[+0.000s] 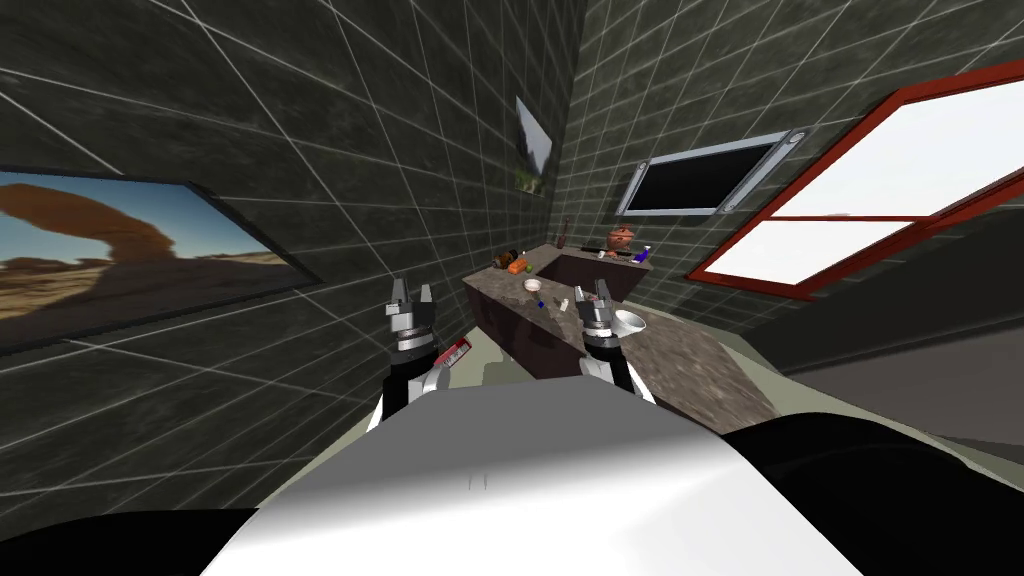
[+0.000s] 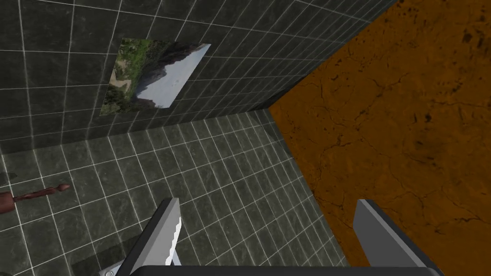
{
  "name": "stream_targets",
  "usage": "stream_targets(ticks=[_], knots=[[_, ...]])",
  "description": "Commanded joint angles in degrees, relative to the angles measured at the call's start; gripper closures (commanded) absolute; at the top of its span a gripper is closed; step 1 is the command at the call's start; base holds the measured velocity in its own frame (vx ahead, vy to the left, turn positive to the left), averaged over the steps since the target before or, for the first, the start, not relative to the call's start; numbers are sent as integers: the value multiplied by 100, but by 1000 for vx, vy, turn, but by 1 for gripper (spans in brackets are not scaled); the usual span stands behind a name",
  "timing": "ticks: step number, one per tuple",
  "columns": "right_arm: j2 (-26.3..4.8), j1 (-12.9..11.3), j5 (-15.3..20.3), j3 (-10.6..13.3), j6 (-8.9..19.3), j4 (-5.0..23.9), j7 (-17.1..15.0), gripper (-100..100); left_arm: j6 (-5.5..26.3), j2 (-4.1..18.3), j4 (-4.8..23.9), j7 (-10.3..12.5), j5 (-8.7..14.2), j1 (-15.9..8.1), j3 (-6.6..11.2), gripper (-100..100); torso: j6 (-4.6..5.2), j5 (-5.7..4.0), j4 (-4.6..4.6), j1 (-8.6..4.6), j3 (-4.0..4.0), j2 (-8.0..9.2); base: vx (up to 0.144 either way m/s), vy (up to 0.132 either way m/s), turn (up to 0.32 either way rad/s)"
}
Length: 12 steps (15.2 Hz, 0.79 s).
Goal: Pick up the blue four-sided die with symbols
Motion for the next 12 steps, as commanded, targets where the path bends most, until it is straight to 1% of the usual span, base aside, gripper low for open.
stream_targets(ticks=[1, 3, 4, 5, 6, 7, 8, 9, 10, 11, 12], knots=[[-186, -15, 77, 8, 73, 95, 66, -100, 0, 0, 0, 0, 0, 0, 0, 0, 0, 0, 0, 0, 0, 0, 18, 69, 63], [-510, -80, 246, 21, 149, 397, 193, -100, 0, 0, 0, 0, 0, 0, 0, 0, 1, 1, 0, 0, 0, 0, 24, 76, 88], [-555, -80, 246, 21, 149, 425, 193, -100, 0, 0, 0, 0, 0, 0, 0, 0, -1, 1, 0, 3, -1, -3, 26, 75, 77], [-747, -116, 340, 28, 192, 606, 264, -100, 0, 0, 0, 0, 0, 0, 0, 0, 1, 1, -1, 3, -2, -3, 25, 73, 77], [-749, -116, 340, 28, 192, 608, 264, -100, 0, 0, 0, 0, 0, 0, 0, 0, 1, 1, -1, 2, -2, -3, 22, 69, 59], [-948, -154, 440, 37, 237, 803, 340, -100, 0, 0, 0, 0, 0, 0, 0, 0, 1, 1, 0, 1, -1, -2, 29, 73, 89], [-948, -154, 440, 37, 237, 803, 340, -100, 0, 0, 0, 0, 0, 0, 0, 0, 0, 1, -1, 2, -2, -3, 25, 67, 71], [-1146, -193, 545, 46, 285, 1002, 420, -100, 0, 0, 0, 0, 0, 0, 0, 0, 1, 1, -1, 1, -2, -3, 22, 72, 84], [-1153, -193, 545, 46, 285, 1007, 420, -100, 0, 0, 0, 0, 0, 0, 0, 0, 0, 1, 0, 1, -1, -3, 19, 66, 63], [-1353, -235, 655, 56, 335, 1221, 503, -100, 0, 0, 0, 0, 0, 0, 0, 0, 1, 1, 0, 0, -1, -1, 22, 78, 76], [-1361, -235, 655, 56, 335, 1221, 503, -100, 0, 0, 0, 0, 0, 0, 0, 0, 0, 1, 0, 3, -1, -1, 23, 75, 63]])
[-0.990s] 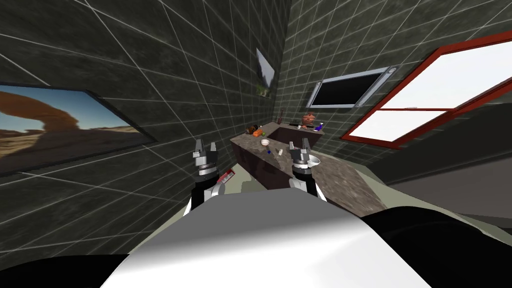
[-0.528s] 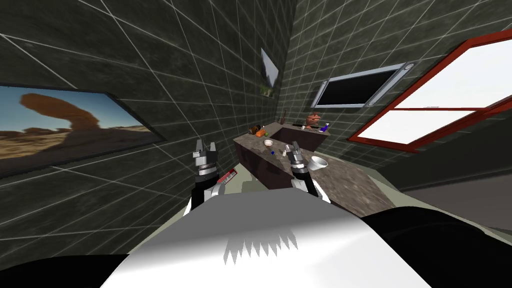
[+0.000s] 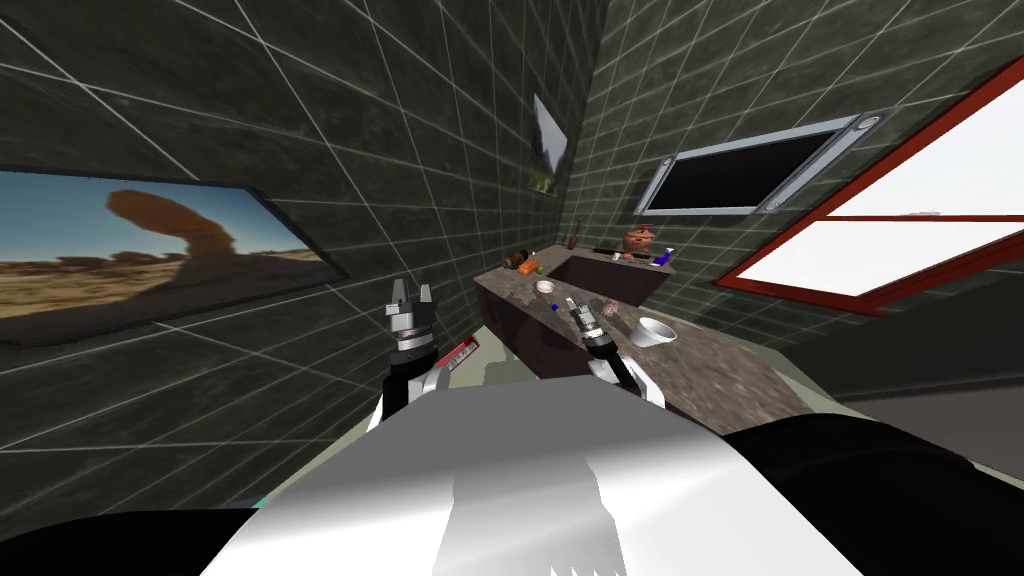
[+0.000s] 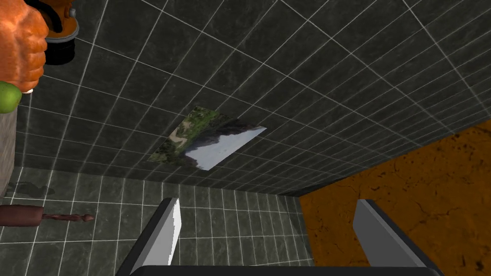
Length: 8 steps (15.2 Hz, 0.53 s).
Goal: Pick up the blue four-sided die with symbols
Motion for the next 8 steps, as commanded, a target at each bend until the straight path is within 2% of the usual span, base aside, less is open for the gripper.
stream_targets(ticks=[1, 2, 3, 4, 5, 6, 7, 8], knots=[[-286, -54, 158, 18, 72, 286, 126, -100, 0, 0, 0, 0, 0, 0, 0, 0, 0, 0, 0, 0, 0, 0, 29, 71, 93], [-291, -54, 158, 18, 72, 306, 126, -100, 0, 0, 0, 0, 0, 0, 0, 0, -1, 0, 0, -1, -1, -1, 30, 63, 84], [-498, -98, 275, 30, 126, 499, 216, -100, 0, 0, 0, 0, 0, 0, 0, 0, 0, -1, 0, -3, -1, -2, 25, 73, 115], [-504, -98, 275, 30, 126, 534, 216, -100, 0, 0, 0, 0, 0, 0, 0, 0, -1, 0, 0, -2, -1, -1, 28, 72, 76], [-720, -142, 395, 43, 181, 665, 309, -100, 0, 0, 0, 0, 0, 0, 0, 0, 0, -1, 0, -1, -1, -1, 34, 84, 96], [-720, -142, 395, 43, 181, 769, 309, -100, 0, 0, 0, 0, 0, 0, 0, 0, -2, 0, -1, 2, -2, -4, 36, 83, 75], [-924, -188, 518, 57, 237, 933, 404, -100, 0, 0, 0, 0, 0, 0, 0, 0, 0, 0, -1, 3, -3, -4, 47, 76, 87], [-936, -188, 518, 57, 237, 1008, 404, -100, 0, 0, 0, 0, 0, 0, 0, 0, -1, 1, -1, 1, -4, -7, 38, 65, 85]])
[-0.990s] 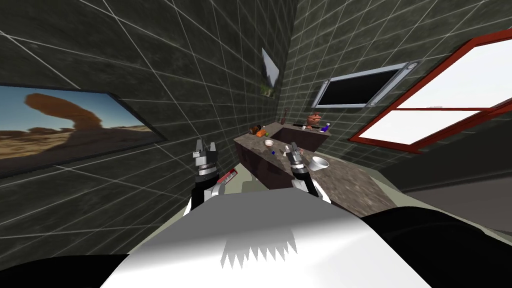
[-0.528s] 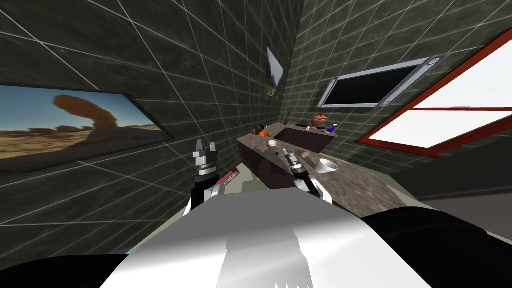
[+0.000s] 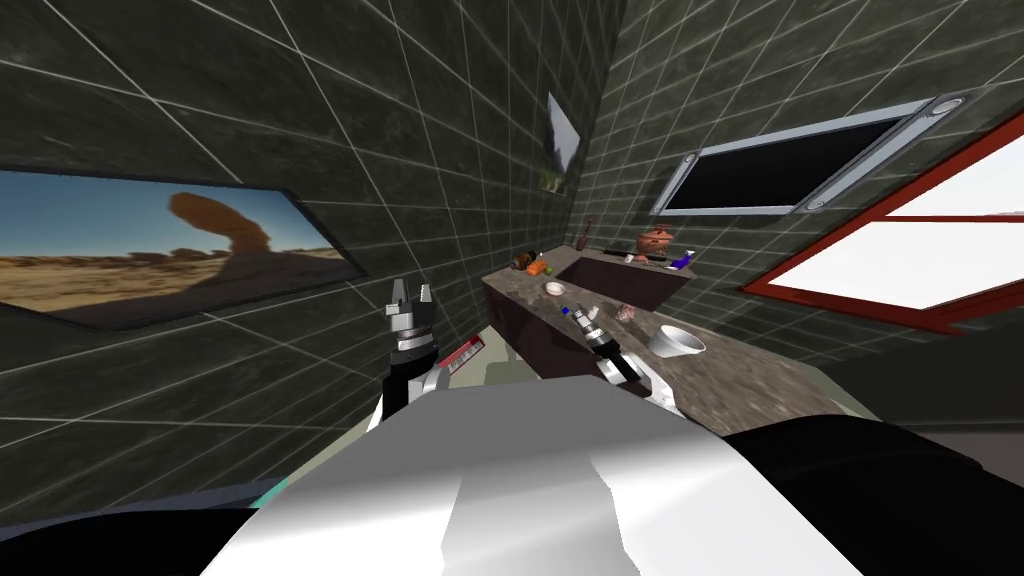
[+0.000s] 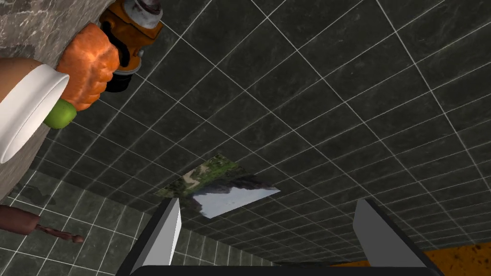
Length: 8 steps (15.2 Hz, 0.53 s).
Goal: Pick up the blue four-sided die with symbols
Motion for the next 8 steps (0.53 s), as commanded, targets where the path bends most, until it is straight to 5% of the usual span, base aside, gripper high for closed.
stream_targets(ticks=[1, 8], knots=[[-286, -28, 177, 24, 85, 286, 148, -100, 0, 0, 0, 0, 0, 0, 0, 0, 0, 0, 0, 0, 0, 0, 33, 78, 97], [-935, -165, 559, 76, 261, 1078, 447, -100, 0, 0, 0, 0, 0, 0, 0, 0, -2, 1, 1, 6, 2, 3, 35, 83, 89]])
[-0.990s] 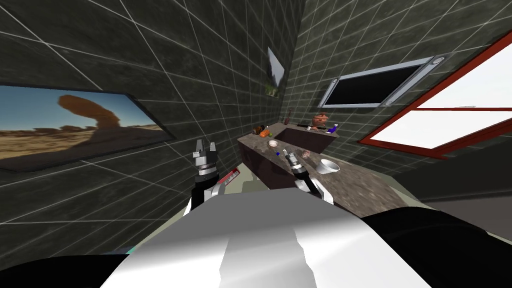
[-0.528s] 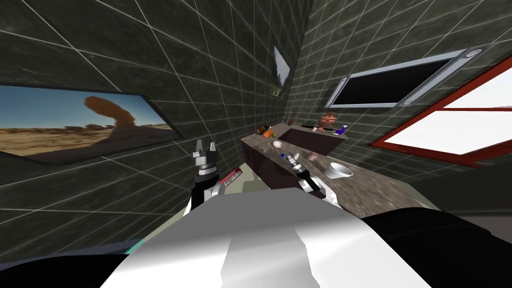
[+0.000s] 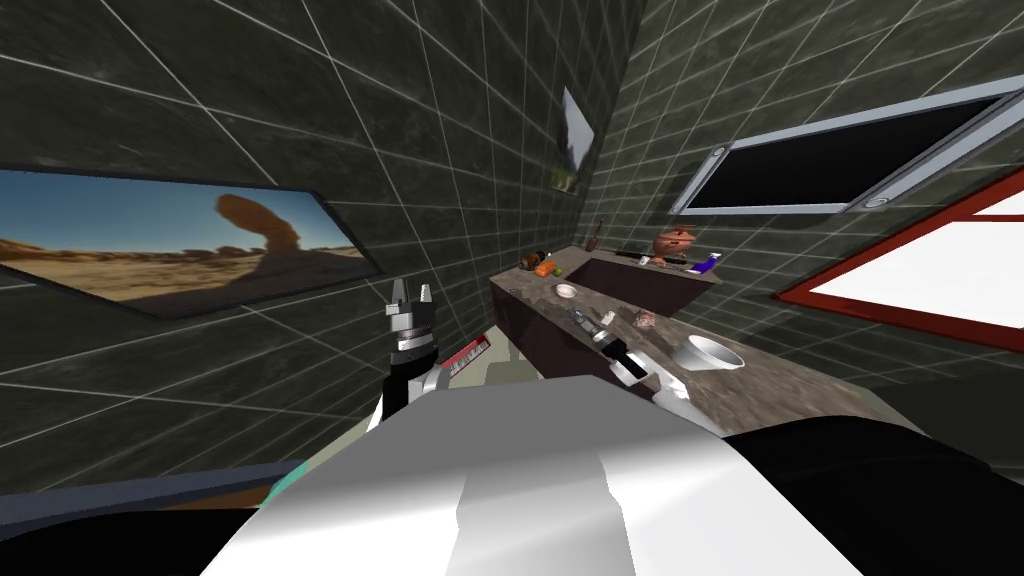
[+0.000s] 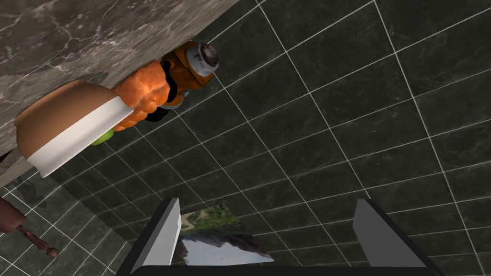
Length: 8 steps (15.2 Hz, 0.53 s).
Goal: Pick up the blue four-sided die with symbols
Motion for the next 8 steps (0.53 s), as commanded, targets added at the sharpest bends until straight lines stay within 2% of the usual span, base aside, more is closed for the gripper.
stream_targets(ticks=[1, 2, 3, 6, 7, 8], knots=[[-286, -24, 176, 20, 133, 286, 137, -100, 0, 0, 0, 0, 0, 0, 0, 0, 0, 0, 0, 0, 0, 0, 42, 81, 102], [-317, -24, 176, 20, 133, 297, 137, -100, 0, 0, 0, 0, 0, 0, 0, 0, 0, 0, 0, 0, -1, -1, 40, 73, 75], [-487, -68, 304, 41, 192, 509, 238, -100, 0, 0, 0, 0, 0, 0, 0, 0, 0, 0, 0, -1, -1, -1, 35, 76, 100], [-724, -111, 431, 63, 251, 793, 339, -100, 0, 0, 0, 0, 0, 0, 0, 0, 0, 1, 0, 2, -2, -4, 46, 81, 80], [-920, -152, 557, 87, 309, 965, 439, -100, 0, 0, 0, 0, 0, 0, 0, 0, 0, 1, -1, 2, -3, -5, 47, 76, 114], [-920, -152, 557, 87, 309, 1038, 439, -100, 0, 0, 0, 0, 0, 0, 0, 0, -1, 1, -1, 1, -3, -5, 43, 68, 92]])
